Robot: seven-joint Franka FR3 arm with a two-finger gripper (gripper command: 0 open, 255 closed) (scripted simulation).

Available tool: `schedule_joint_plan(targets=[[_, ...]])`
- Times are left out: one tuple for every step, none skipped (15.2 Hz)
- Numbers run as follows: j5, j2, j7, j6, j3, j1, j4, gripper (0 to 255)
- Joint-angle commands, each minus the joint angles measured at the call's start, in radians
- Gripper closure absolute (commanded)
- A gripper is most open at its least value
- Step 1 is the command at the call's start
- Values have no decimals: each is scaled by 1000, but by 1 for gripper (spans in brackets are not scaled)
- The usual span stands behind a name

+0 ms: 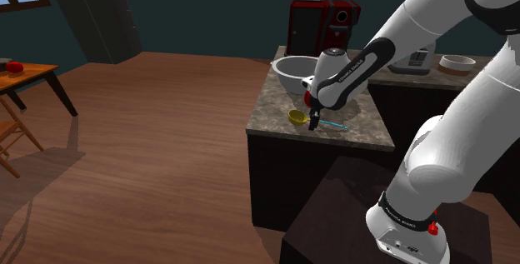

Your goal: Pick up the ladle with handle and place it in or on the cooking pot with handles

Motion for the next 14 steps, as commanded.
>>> schedule_joint_plan(targets=[[2, 4, -2, 4, -1, 1, 0, 0], [2, 4, -2, 4, -1, 1, 0, 0], [2, 4, -2, 4, -1, 1, 0, 0], [2, 4, -2, 4, -1, 1, 0, 0], [2, 4, -2, 4, -1, 1, 0, 0], [2, 4, -2, 4, -1, 1, 0, 0], [2, 4, -2, 4, -1, 1, 0, 255], [2, 4, -2, 4, -1, 1, 0, 255], [2, 4, -2, 4, -1, 1, 0, 255], [2, 4, -3, 3, -1, 1, 1, 255], [3, 3, -2, 2, -1, 1, 2, 255], [2, 4, -2, 3, -1, 1, 1, 255], [2, 2, -3, 1, -2, 0, 1, 255], [1, 3, -1, 3, -1, 0, 0, 255]])
